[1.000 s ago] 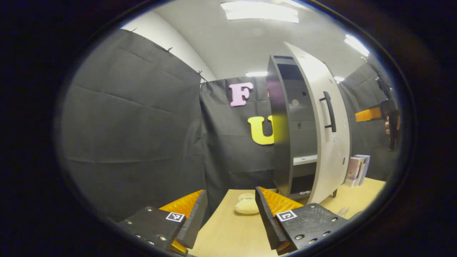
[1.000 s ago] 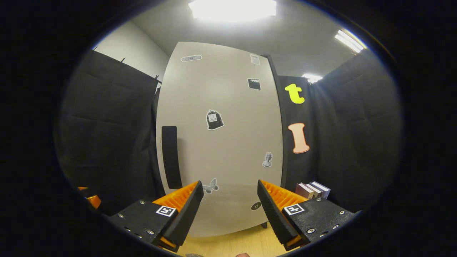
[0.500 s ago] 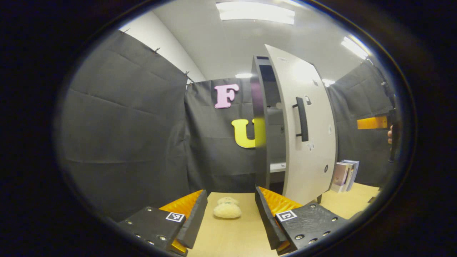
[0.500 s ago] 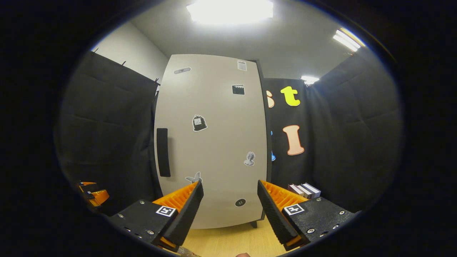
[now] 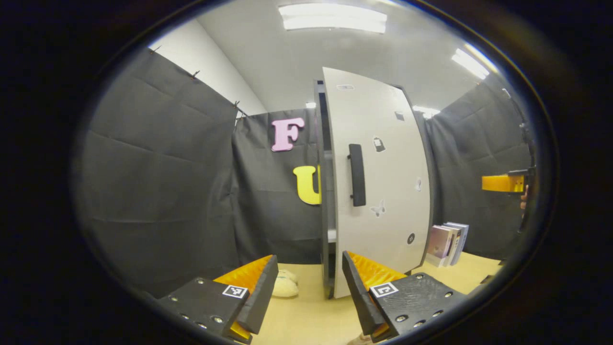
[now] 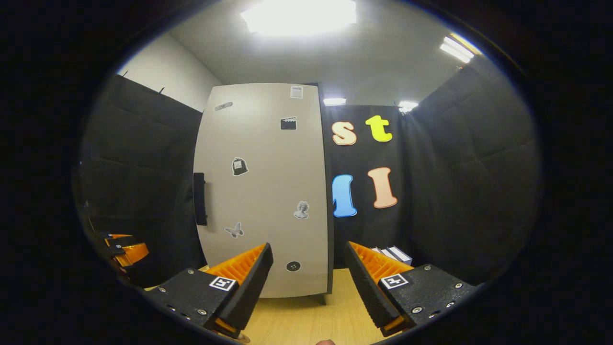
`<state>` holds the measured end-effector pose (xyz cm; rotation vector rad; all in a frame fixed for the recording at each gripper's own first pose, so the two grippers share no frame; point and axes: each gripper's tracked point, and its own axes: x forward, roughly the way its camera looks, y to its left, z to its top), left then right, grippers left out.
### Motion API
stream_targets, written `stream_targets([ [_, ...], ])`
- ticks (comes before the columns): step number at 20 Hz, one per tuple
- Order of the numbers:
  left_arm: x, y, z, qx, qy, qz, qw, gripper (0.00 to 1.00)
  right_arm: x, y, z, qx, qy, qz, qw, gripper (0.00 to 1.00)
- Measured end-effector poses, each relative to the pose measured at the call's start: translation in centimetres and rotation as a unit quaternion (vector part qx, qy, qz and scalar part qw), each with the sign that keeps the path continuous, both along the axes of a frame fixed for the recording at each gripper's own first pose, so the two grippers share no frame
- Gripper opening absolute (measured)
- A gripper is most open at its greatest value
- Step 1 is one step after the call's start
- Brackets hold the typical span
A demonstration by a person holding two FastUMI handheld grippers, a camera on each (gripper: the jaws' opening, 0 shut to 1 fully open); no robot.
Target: Open the cabinet door with the right hand, grasp the bottle in the cabinet with the left hand and place it on the coaster, then close the cabinet door with the right hand.
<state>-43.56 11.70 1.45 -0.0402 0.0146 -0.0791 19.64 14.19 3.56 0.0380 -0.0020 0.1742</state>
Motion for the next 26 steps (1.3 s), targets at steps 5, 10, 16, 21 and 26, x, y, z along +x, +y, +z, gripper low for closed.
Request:
stream_targets([
  [5, 0.0, -2.8, 1.4, 0.002, -0.006, 0.003, 1.000, 0.77, -0.4, -4.2, -1.0, 0.003, 0.005, -0.016, 1.000, 0.94],
  [10, -0.1, -4.6, 2.2, 0.014, -0.009, 0.000, 1.000, 0.77, -0.5, -6.3, -1.4, 0.017, 0.002, -0.027, 0.999, 0.94],
  [16, -0.7, -4.7, 2.9, 0.014, -0.016, 0.002, 1.000, 0.77, -0.9, -5.8, -1.2, 0.015, -0.001, -0.022, 1.000, 0.94],
  [21, -1.0, -3.2, 2.9, 0.008, -0.018, 0.018, 1.000, 0.77, -0.9, -5.1, -1.0, 0.001, -0.009, -0.024, 1.000, 0.94],
  [26, -1.0, -2.3, 2.6, 0.007, -0.015, 0.024, 1.000, 0.77, -0.9, -4.8, -0.7, 0.008, -0.015, -0.030, 0.999, 0.94],
])
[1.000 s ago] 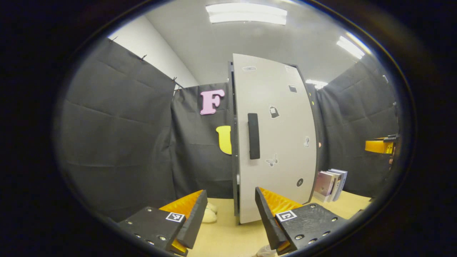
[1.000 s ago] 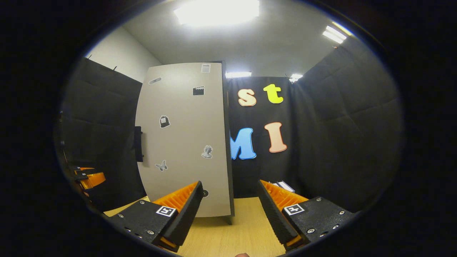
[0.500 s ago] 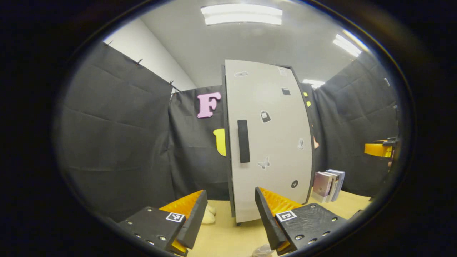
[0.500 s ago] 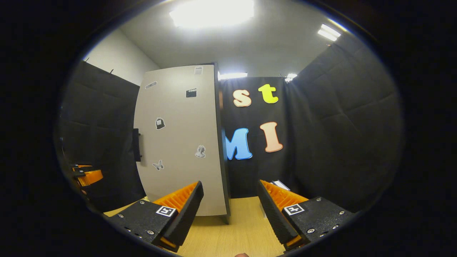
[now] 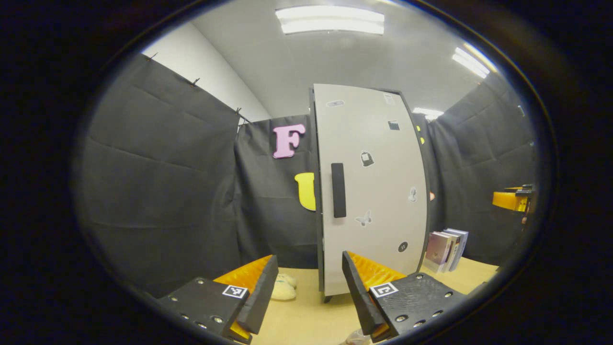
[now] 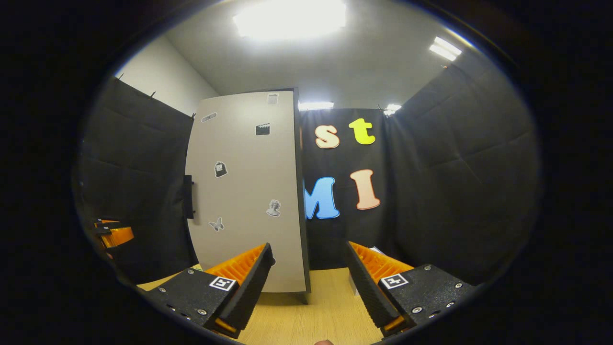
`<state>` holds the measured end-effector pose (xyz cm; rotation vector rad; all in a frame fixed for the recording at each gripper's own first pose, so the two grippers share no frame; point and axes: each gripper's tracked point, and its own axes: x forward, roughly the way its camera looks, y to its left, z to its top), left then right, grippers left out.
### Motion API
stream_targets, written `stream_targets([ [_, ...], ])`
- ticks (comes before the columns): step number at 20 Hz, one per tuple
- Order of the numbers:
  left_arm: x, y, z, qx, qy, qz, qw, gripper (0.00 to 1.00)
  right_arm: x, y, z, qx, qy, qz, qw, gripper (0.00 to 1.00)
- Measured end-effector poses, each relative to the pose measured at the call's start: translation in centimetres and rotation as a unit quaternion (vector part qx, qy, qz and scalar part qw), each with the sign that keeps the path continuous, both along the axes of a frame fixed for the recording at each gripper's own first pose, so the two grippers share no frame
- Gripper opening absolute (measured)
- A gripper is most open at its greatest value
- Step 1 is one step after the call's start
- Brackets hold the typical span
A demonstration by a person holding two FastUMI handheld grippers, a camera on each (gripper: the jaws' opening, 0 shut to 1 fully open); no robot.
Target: Open the cabinet door with the right hand, grasp the bottle in the cabinet with the left hand and place it on the coaster, then close the cabinet door with the right hand.
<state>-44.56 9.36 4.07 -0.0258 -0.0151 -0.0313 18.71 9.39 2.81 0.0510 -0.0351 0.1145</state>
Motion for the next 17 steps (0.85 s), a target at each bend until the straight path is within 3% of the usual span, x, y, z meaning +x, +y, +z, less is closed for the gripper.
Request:
stream_targets([
  [17, 0.36, -0.33, 0.18, -0.004, 0.000, -0.003, 1.000, 0.77, -0.01, -0.20, 0.20, 0.003, -0.006, -0.009, 1.000, 0.94],
])
